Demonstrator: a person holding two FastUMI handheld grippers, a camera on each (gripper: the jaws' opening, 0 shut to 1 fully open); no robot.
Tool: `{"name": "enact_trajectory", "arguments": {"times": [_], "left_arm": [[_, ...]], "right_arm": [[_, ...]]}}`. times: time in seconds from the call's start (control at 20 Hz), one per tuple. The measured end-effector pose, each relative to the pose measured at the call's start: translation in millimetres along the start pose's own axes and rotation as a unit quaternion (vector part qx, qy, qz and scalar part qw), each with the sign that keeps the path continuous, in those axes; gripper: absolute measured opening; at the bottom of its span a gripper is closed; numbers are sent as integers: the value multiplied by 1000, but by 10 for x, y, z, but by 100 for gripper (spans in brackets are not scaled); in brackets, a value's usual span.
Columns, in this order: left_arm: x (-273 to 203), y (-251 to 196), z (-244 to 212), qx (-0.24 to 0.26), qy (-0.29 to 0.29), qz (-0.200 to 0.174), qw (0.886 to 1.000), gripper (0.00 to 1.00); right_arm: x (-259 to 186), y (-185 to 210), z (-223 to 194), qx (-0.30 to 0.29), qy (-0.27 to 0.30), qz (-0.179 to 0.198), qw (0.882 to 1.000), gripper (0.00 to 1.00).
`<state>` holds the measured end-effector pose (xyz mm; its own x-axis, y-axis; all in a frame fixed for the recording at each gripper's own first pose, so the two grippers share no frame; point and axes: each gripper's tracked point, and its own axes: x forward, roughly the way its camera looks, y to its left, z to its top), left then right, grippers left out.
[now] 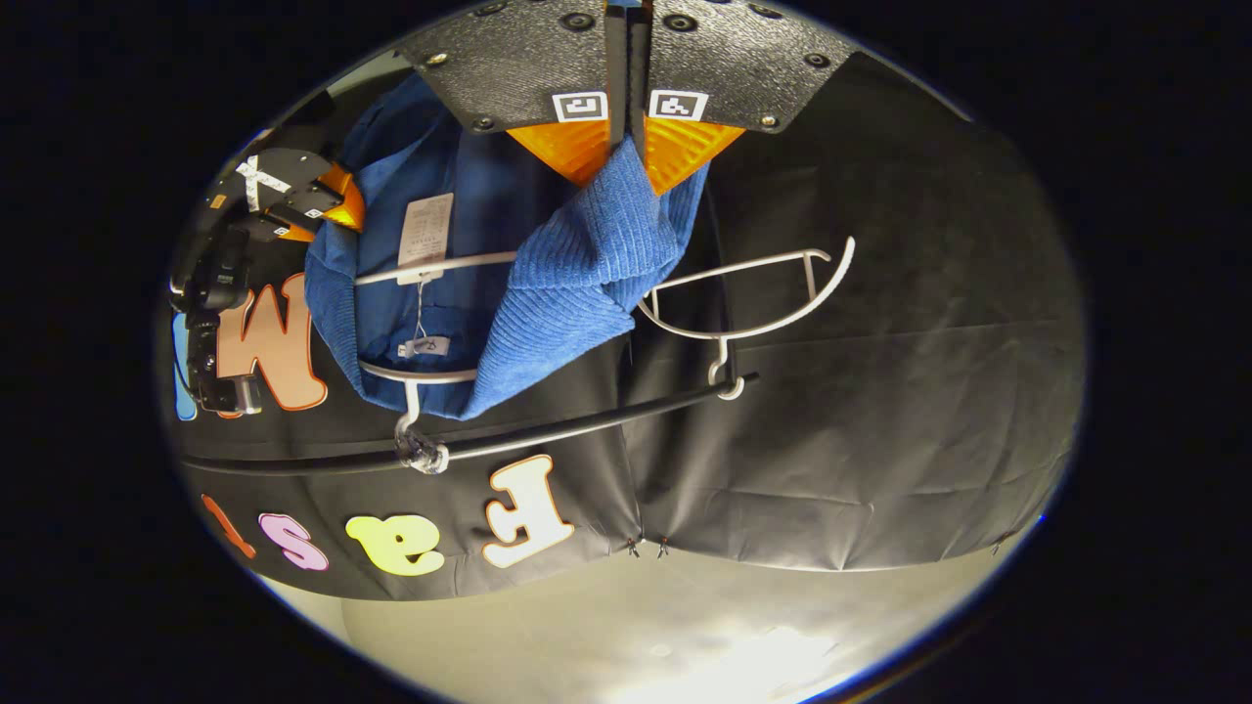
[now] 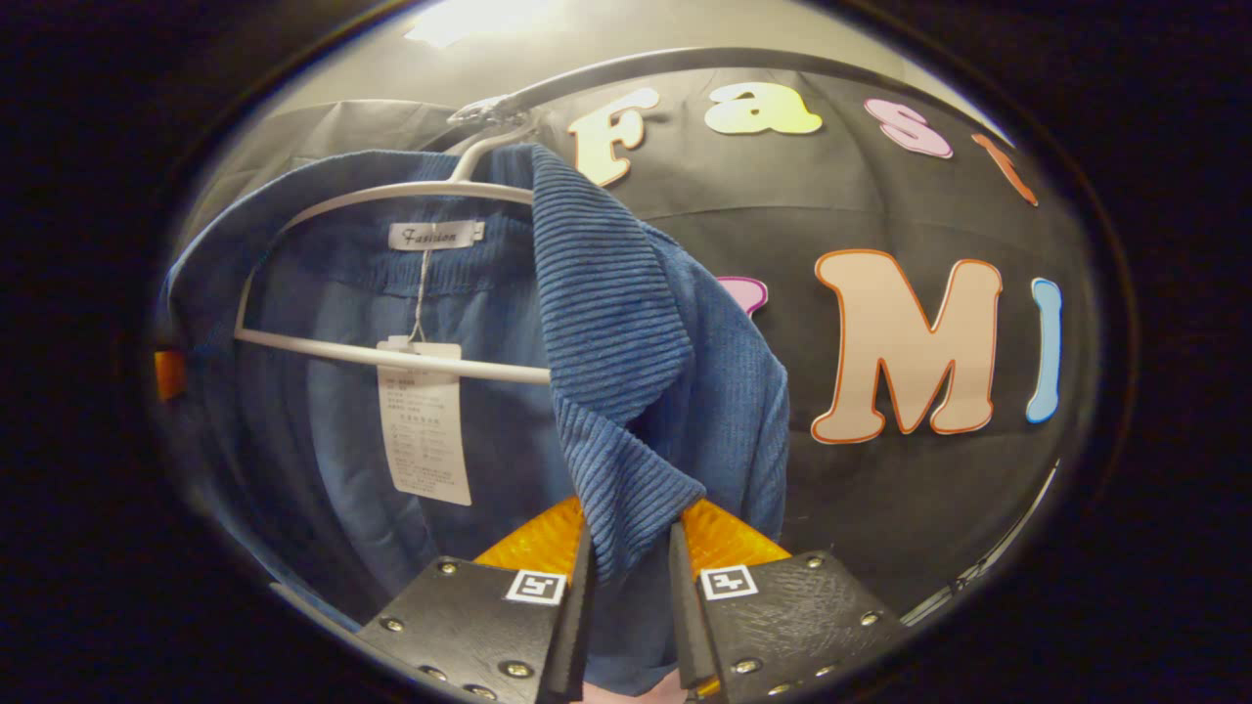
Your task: Grasp the clothes on the hanger with both hands and then place them into the laundry hamper below.
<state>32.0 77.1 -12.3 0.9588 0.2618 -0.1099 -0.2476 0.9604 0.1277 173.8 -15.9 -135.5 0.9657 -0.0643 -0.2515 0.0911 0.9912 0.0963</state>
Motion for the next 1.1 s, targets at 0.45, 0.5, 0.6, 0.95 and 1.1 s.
{"name": "enact_trajectory", "arguments": {"times": [0.45,0.5,0.6,0.95,1.1], "left_arm": [[55,349,196,-8,-16,43,999,0],[63,379,224,-11,-19,47,999,4],[101,427,272,-11,-24,51,998,0],[273,567,463,6,-52,52,997,4],[382,609,496,1,-58,47,997,1]], "right_arm": [[-58,-522,271,-11,-24,-56,998,12],[-62,-593,342,-18,-33,-64,997,12],[-40,-724,488,-29,-52,-79,995,12],[44,-1023,818,-34,-93,-106,989,12],[74,-1100,924,-31,-107,-114,987,12]]}}
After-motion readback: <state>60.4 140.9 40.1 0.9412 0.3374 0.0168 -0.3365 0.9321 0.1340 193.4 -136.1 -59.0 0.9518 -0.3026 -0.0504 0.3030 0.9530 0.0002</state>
